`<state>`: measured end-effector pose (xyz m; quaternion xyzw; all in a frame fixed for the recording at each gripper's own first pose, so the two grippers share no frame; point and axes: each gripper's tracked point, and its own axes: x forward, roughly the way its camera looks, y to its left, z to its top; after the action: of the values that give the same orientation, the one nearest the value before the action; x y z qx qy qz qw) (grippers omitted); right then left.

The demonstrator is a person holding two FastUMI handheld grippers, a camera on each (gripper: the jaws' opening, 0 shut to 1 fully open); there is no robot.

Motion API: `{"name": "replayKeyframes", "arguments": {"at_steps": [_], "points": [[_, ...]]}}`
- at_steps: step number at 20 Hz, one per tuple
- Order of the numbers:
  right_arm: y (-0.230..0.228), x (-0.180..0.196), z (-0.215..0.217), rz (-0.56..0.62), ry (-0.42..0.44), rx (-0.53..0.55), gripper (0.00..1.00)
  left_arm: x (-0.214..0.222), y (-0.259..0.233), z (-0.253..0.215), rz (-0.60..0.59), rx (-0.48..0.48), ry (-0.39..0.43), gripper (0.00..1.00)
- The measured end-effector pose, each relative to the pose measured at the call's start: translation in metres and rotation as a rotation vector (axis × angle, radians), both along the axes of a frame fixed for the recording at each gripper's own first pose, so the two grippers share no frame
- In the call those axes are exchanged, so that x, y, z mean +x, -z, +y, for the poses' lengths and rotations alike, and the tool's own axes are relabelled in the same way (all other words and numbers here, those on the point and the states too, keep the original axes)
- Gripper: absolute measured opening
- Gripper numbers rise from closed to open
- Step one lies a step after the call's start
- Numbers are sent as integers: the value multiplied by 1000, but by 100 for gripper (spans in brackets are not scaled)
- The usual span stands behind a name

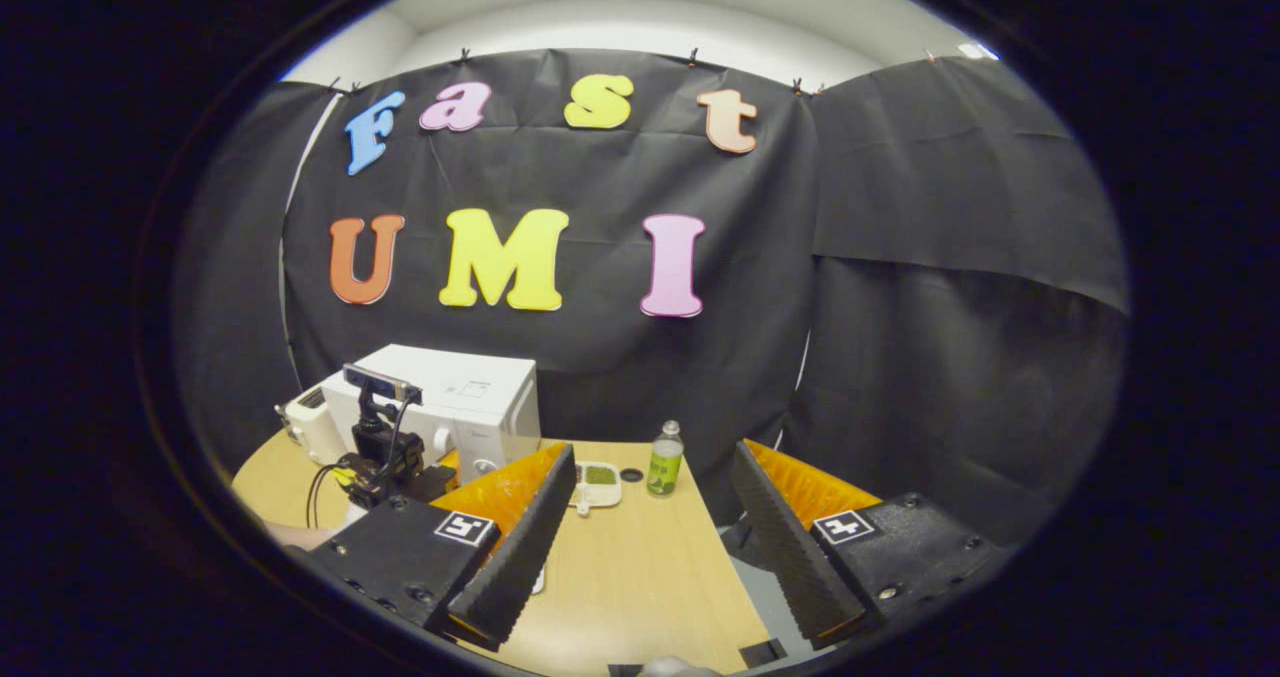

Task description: Open the microwave oven with the left hand, put the food in, and close the microwave oven.

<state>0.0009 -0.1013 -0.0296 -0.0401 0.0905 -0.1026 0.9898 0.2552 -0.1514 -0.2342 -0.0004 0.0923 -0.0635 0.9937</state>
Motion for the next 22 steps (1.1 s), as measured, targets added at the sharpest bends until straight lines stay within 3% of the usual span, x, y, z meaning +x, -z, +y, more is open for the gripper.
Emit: {"name": "replayKeyframes", "arguments": {"at_steps": [2, 3, 4, 5, 6, 7, 8, 9, 10, 12, 13, 14, 18, 19, 21, 22], "points": [[5, -2, -6, 18, 15, -1, 92, 6, 2, -6, -11, 0, 34, 65], [7, -3, -8, 29, 19, 0, 92, 10, 2, 3, -15, 22, 0, 64], [9, -4, -7, 41, 16, 1, 92, 17, 7, -2, -11, 8, 19, 27], [12, -5, -7, 49, 11, 1, 92, 19, 8, -7, -10, -12, 16, 30], [12, -5, -7, 51, 9, -1, 100, 11, 5, -4, -8, -20, 20, 25], [10, -5, -8, 43, 6, 0, 92, 10, 4, -2, -8, -30, 20, 13], [8, -5, -6, 40, 3, 3, 100, 7, 3, -3, -5, -56, 21, 20], [11, -4, -4, 45, -6, 3, 100, 6, 3, -3, 3, -81, 22, 14], [13, -5, 0, 48, -24, 4, 92, 6, 4, -3, 16, -91, 32, 8], [9, -5, 6, 41, -47, 5, 92, 0, 2, -2, 26, -107, 44, 8], [7, -4, 7, 31, -51, 11, 92, 3, 1, -3, 28, -94, 50, 2], [7, -5, 10, 28, -58, 15, 100, 4, 3, -3, 29, -96, 55, 2], [1, -12, 14, 3, -67, -1, 100, -19, 6, 1, 39, -96, 76, 2], [1, -13, 16, 0, -68, -9, 92, -27, 1, 4, 7, -80, 89, 2], [6, -18, 23, 5, -86, -25, 92, -53, 5, 12, 1, -70, 118, 2], [6, -20, 26, 5, -91, -32, 100, -63, 7, 15, 6, -64, 134, 2]]}}
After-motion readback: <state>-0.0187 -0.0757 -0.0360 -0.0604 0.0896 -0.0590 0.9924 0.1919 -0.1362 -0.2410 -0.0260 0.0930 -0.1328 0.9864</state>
